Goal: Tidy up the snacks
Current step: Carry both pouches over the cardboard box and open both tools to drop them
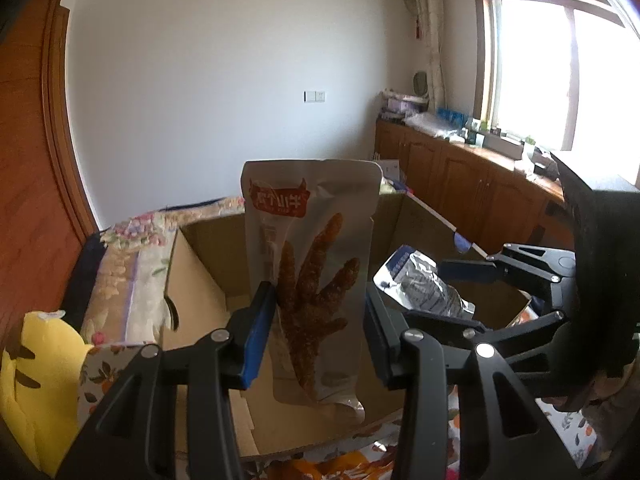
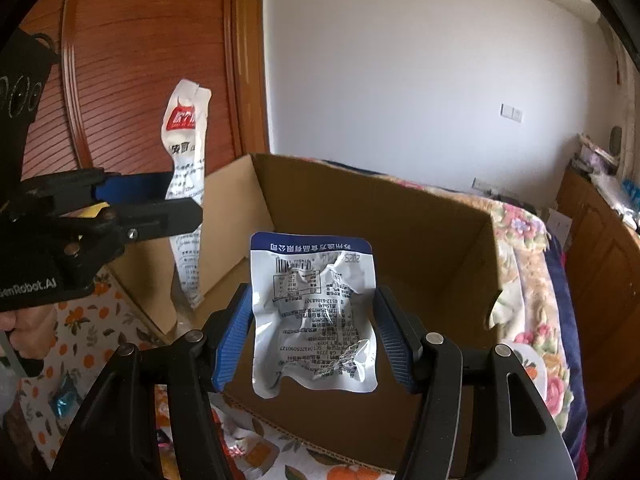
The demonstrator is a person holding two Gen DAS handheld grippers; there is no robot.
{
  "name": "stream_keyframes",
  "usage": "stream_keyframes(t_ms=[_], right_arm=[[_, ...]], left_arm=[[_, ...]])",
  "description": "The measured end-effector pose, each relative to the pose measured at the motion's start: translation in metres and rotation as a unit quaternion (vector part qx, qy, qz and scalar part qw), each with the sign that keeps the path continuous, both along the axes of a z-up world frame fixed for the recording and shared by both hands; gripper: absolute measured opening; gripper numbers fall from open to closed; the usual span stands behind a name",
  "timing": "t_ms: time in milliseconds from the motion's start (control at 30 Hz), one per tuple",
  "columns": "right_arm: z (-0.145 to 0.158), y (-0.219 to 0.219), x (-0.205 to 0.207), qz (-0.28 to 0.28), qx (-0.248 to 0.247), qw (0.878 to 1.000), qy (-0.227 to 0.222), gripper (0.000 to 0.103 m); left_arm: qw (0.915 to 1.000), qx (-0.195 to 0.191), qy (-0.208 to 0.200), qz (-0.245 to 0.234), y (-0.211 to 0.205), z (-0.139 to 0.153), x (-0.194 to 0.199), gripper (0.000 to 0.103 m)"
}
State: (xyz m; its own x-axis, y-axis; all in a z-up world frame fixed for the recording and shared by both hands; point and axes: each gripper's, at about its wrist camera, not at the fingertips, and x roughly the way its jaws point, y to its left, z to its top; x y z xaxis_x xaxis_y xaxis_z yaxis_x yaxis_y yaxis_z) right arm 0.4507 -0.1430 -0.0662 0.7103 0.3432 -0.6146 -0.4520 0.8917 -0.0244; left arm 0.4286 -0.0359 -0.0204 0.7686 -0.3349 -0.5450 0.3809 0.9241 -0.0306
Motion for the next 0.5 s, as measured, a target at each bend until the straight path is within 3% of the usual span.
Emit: stream_keyframes(t_ms=[267,500], right_arm=[[-0.012,-0.005,0.004,-0.010,0.003,1.000,0.020,0.064],[-0.001,-0.005,-0.004,-0.020,0.004,1.000,0.015,0.066]], left_arm=[[0.9999,0.005,-0.011,0.001,-0.008,0.002,-0.007,0.053],[0.9997,0.014,-0.016,0.008,-0.003,0.014,-0.028,0.059]])
